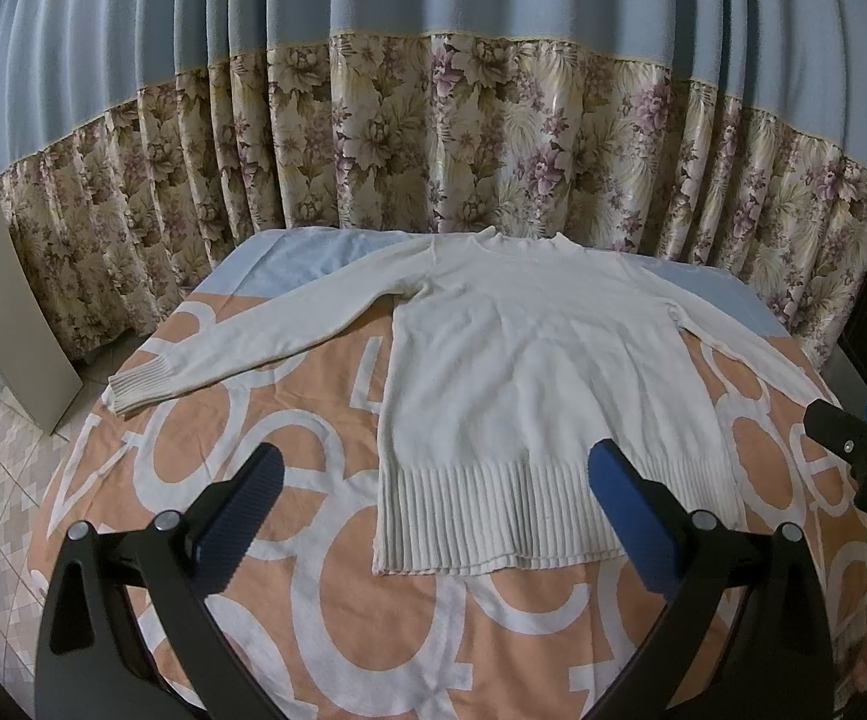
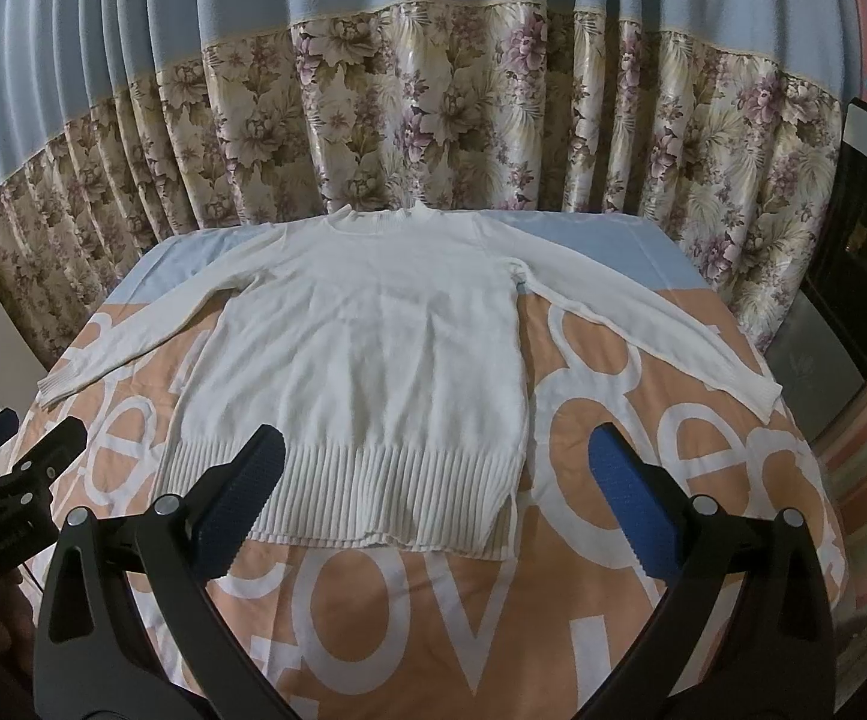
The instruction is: Fold small clothes
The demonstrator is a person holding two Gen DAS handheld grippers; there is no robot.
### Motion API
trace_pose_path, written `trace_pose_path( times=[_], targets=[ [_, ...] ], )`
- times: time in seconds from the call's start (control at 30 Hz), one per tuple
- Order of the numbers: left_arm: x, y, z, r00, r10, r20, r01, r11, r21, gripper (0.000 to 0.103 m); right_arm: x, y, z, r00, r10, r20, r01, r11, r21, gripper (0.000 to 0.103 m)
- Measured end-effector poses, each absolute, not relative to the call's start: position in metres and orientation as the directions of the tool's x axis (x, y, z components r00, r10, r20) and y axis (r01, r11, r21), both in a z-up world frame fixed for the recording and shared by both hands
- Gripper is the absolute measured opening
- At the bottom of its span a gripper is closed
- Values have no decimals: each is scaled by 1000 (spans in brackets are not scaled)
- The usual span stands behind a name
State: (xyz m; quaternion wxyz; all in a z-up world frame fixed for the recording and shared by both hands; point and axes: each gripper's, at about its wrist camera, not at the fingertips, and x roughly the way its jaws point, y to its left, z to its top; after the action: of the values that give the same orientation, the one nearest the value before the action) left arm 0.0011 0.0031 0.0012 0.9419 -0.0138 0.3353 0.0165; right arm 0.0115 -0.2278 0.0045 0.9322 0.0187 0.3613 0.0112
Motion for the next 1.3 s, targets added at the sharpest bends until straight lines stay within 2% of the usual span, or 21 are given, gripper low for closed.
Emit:
trace_pose_path(
  times=[1.3],
  targets=[
    [0, 6, -1, 773, 21, -635, -43, 999, -18, 101, 13, -229, 4, 737, 40, -675, -5, 998, 55, 100]
  ],
)
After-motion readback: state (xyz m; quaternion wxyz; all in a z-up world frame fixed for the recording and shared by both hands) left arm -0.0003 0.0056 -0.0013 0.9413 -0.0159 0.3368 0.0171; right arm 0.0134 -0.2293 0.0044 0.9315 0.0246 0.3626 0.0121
